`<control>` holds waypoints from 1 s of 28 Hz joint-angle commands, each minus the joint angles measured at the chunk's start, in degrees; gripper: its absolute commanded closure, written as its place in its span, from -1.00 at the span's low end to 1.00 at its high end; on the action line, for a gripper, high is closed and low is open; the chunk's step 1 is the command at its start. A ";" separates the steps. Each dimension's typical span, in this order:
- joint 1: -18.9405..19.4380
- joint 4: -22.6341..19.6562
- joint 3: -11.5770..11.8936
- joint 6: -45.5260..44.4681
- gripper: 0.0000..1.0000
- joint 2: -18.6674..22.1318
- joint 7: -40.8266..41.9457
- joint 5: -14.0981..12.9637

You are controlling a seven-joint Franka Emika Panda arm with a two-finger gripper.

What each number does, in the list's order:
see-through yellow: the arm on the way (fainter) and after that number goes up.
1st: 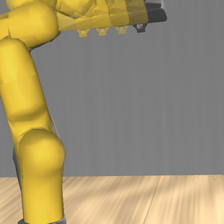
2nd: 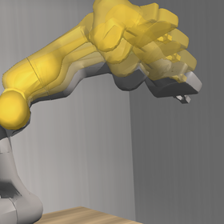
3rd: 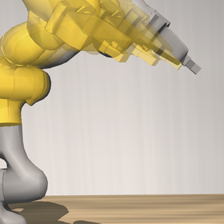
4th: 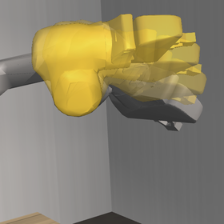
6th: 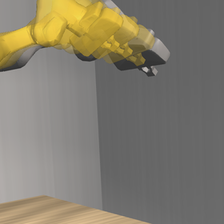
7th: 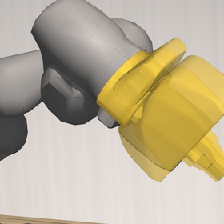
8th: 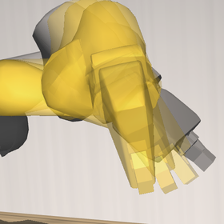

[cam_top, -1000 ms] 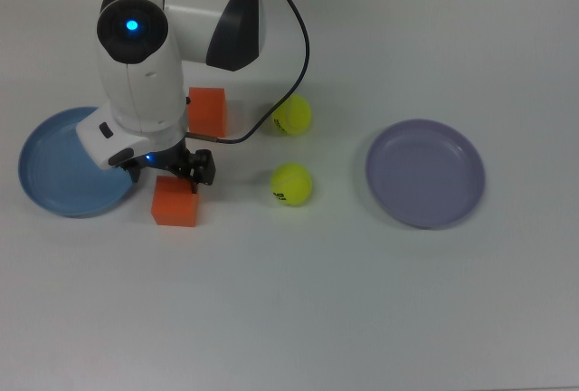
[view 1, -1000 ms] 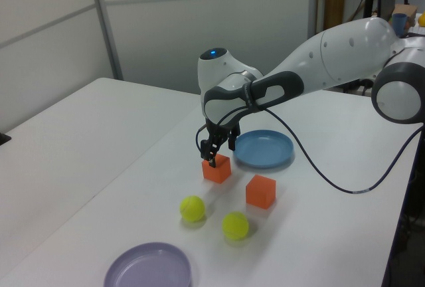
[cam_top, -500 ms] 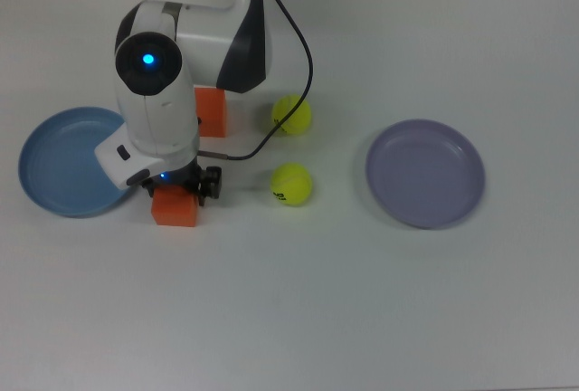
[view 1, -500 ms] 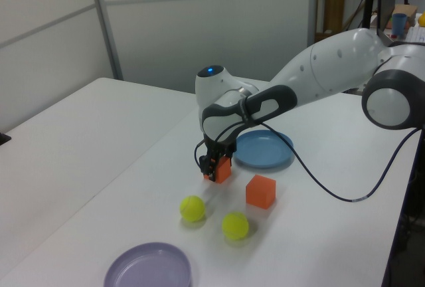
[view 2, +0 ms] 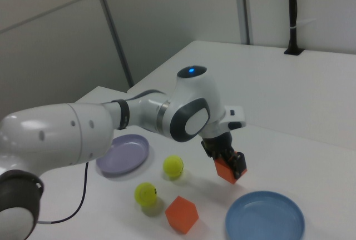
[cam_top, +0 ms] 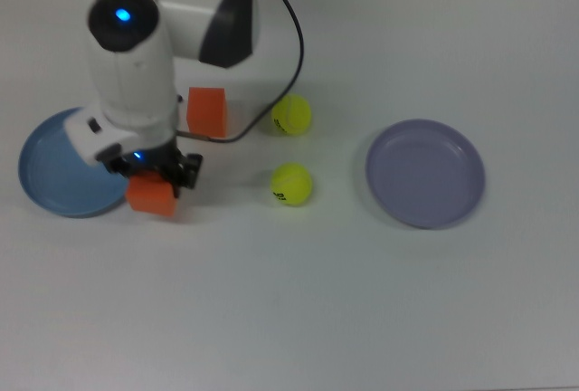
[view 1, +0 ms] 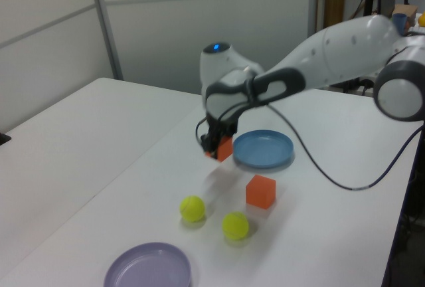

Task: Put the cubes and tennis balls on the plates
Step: 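Carry the orange cube onto the blue plate and release it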

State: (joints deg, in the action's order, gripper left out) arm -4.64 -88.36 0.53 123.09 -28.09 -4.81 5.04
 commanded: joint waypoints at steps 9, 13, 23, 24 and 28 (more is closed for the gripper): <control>-8.63 -3.39 0.61 -4.36 0.03 1.55 6.04 -0.20; -9.15 -4.27 0.61 -1.98 -0.02 0.58 5.60 -0.11; -9.42 -4.98 0.61 -0.92 -1.00 1.02 5.51 -0.20; -9.42 -4.89 0.61 -1.19 -1.00 1.28 5.51 -0.20; -10.56 -4.54 0.52 -3.91 -1.00 4.61 6.12 -1.08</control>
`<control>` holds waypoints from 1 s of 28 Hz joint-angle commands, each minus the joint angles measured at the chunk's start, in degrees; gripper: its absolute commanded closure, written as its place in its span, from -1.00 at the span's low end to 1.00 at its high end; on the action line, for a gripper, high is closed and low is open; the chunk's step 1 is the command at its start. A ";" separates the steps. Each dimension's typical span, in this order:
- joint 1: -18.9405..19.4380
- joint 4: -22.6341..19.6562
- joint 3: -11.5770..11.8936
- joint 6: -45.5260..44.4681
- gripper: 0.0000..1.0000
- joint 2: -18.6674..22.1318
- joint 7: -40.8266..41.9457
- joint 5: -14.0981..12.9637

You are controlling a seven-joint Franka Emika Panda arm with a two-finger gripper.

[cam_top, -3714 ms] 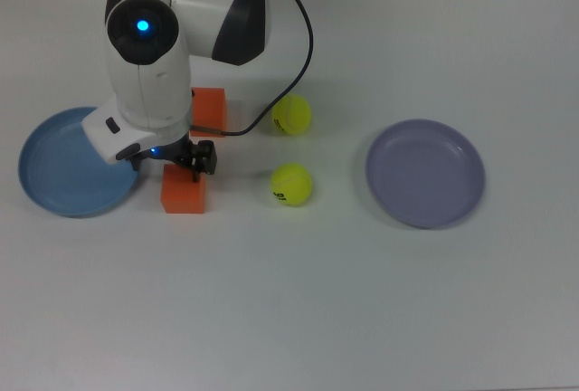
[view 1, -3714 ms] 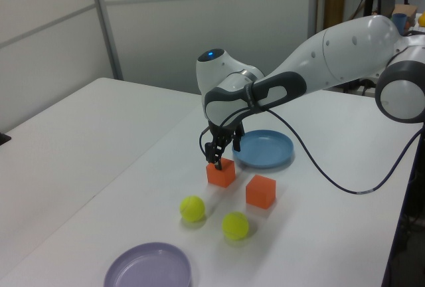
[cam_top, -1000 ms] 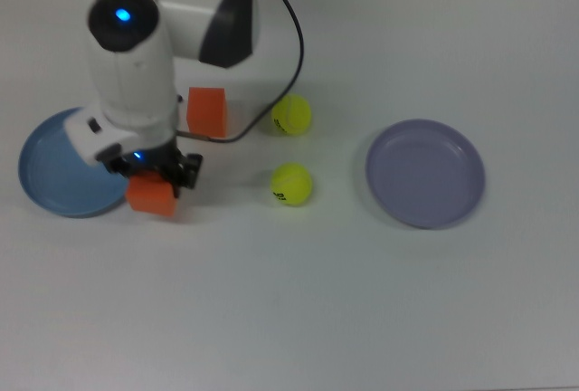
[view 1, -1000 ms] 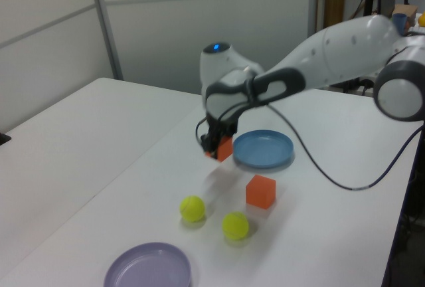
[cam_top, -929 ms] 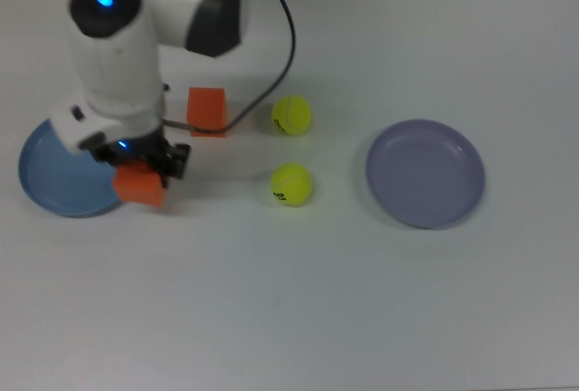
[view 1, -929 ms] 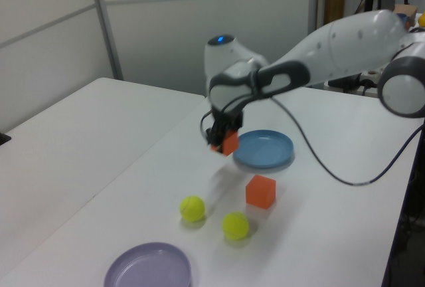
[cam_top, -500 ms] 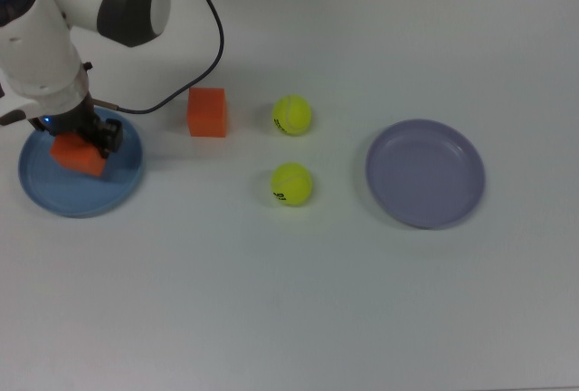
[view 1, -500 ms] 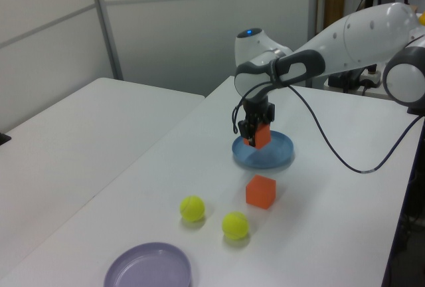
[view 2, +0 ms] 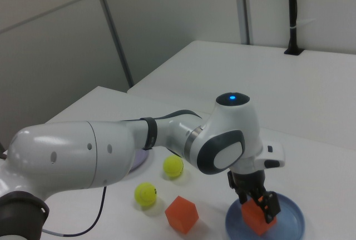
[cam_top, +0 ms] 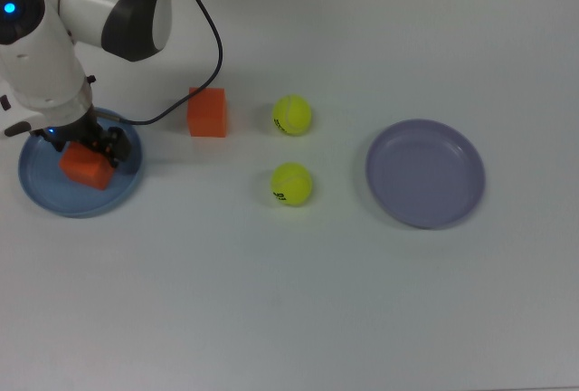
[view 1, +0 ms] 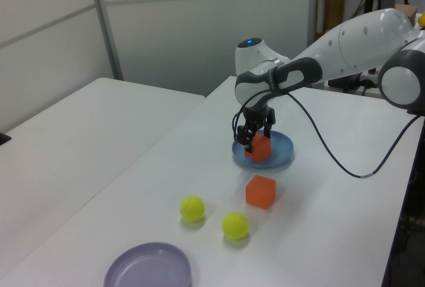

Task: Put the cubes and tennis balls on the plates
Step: 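Carry the orange cube onto the blue plate and release it, then move the gripper to the second orange cube and grasp it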

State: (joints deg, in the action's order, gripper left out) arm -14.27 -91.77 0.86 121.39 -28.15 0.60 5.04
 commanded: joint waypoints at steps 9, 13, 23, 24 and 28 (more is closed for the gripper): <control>0.82 -2.62 -4.46 -11.17 -1.00 8.73 1.69 -3.55; 2.93 -8.59 -6.49 -11.26 -1.00 11.09 1.51 -3.55; 6.97 -17.56 -6.49 -9.68 -1.00 14.09 1.60 -3.46; 7.15 -18.18 -6.49 -9.42 -1.00 14.26 1.60 -3.46; 7.68 -21.34 -6.49 -7.49 -1.00 14.18 1.60 -2.76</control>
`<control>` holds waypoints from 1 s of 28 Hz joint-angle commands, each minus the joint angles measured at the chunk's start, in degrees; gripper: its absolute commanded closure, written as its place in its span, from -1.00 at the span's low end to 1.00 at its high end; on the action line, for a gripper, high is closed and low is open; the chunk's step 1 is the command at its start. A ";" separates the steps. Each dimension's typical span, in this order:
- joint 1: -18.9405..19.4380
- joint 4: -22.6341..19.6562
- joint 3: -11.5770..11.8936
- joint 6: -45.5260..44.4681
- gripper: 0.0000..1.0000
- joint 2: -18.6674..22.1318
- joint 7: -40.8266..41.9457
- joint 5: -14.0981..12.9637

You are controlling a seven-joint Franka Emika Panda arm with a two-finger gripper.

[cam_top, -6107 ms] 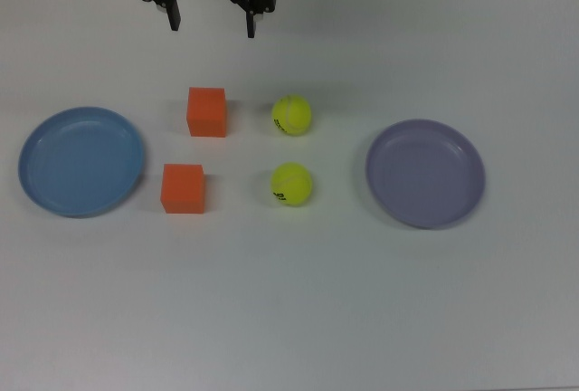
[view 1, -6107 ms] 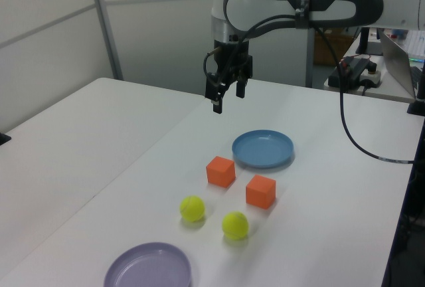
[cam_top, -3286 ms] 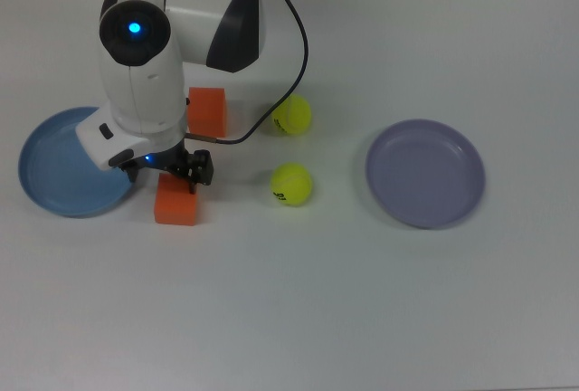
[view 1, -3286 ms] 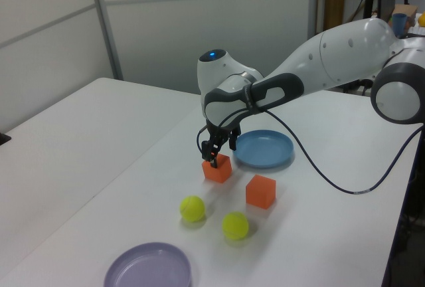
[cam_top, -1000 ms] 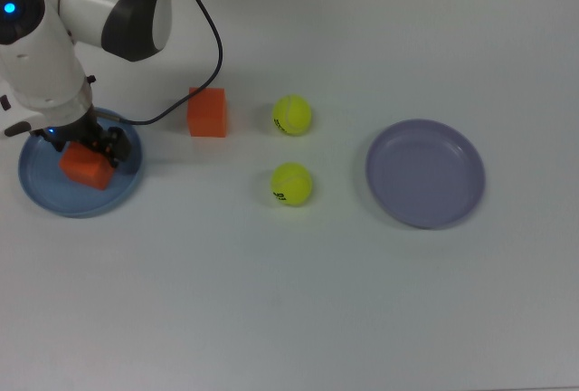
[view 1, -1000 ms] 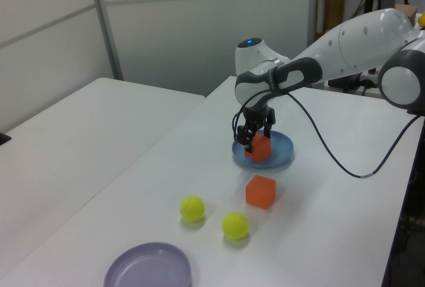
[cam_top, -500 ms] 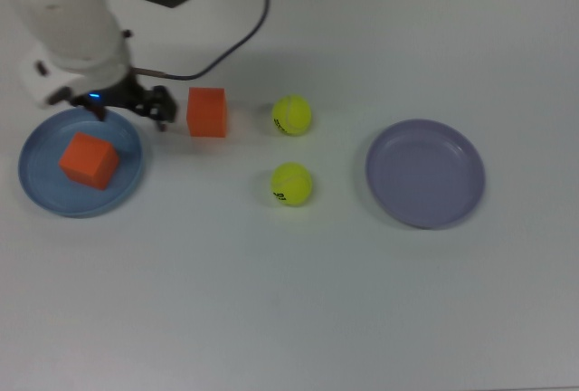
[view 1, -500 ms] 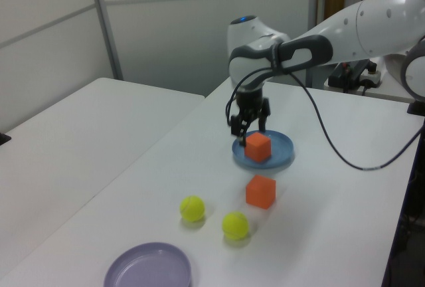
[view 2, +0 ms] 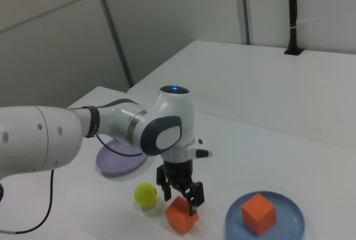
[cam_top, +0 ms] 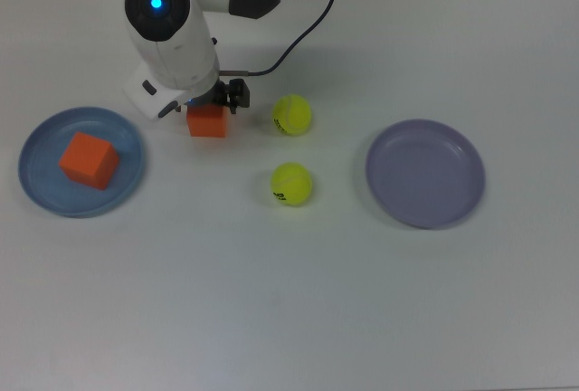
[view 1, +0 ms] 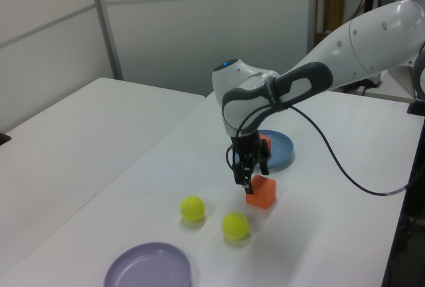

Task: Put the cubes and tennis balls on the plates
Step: 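Move the gripper to the second orange cube and grasp it, then stack the second orange cube on the first cube and release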

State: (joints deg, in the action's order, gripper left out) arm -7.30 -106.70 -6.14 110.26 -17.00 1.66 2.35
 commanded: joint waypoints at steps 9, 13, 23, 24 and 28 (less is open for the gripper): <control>0.71 -9.93 0.61 8.83 -0.12 2.68 -0.68 1.52; 0.27 -6.42 0.87 6.20 0.27 4.95 -1.74 1.34; -4.03 10.01 1.22 -10.42 0.28 6.46 3.61 0.38; -4.55 10.54 1.22 -10.59 0.28 6.46 4.14 0.20; -7.98 13.18 1.22 -9.98 0.28 5.06 6.08 -0.76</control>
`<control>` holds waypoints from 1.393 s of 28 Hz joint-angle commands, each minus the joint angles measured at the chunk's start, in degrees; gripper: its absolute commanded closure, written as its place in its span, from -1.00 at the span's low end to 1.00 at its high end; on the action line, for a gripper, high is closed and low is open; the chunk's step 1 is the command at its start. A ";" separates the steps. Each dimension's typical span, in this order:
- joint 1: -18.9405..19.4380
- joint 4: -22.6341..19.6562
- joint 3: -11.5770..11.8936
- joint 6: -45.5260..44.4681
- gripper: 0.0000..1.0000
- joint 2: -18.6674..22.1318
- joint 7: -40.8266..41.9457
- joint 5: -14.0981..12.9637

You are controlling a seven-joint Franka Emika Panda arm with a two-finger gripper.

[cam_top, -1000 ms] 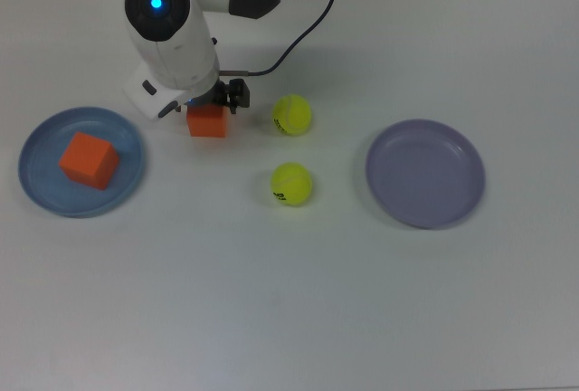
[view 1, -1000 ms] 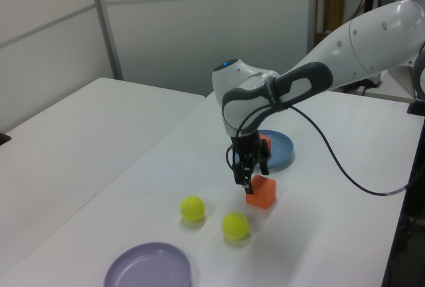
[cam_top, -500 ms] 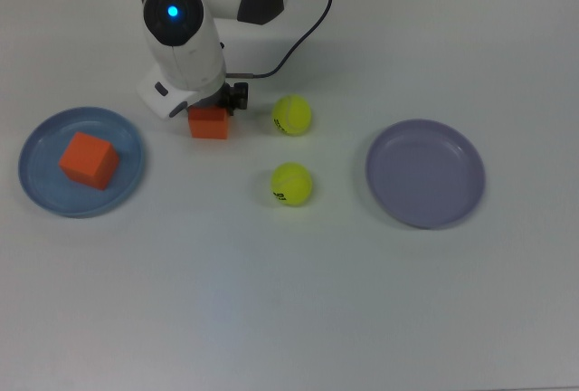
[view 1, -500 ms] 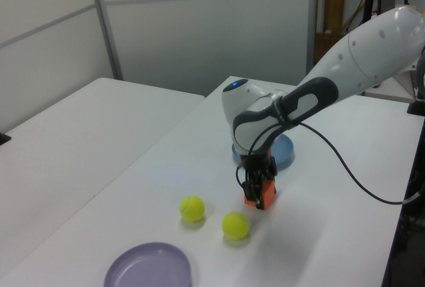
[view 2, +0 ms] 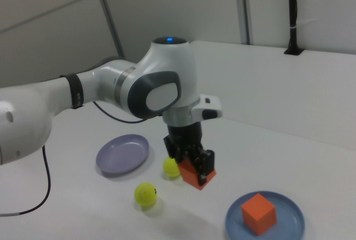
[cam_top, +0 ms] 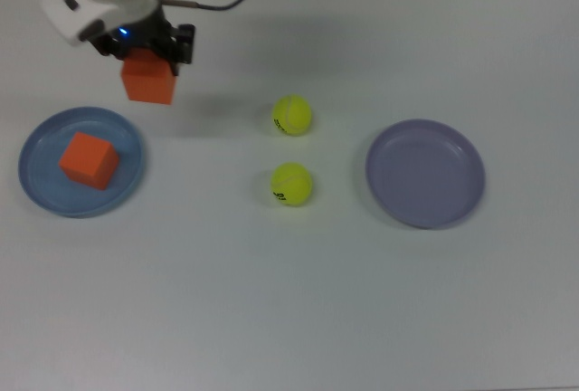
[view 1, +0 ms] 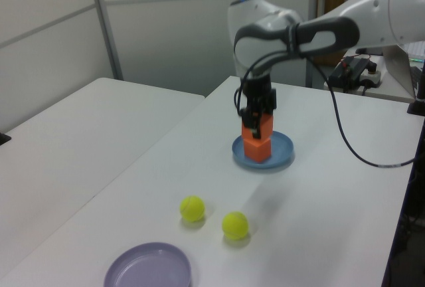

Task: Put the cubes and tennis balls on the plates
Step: 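Stack the second orange cube on the first cube and release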

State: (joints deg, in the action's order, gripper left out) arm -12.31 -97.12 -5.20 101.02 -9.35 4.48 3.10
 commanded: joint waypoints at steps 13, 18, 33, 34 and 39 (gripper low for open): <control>-4.30 11.08 1.86 7.60 0.28 -14.37 -0.69 -1.25; -5.00 11.08 1.86 11.22 0.28 -16.48 -2.72 -0.73; -5.71 10.64 2.65 11.30 -0.30 -17.01 -2.72 1.03; -5.71 10.64 2.65 11.22 -0.46 -17.10 -2.89 1.21; -6.50 8.62 2.74 11.13 -1.00 -17.28 -2.72 1.56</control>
State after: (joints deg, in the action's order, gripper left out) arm -18.26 -87.44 -2.50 111.93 -26.21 2.84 3.57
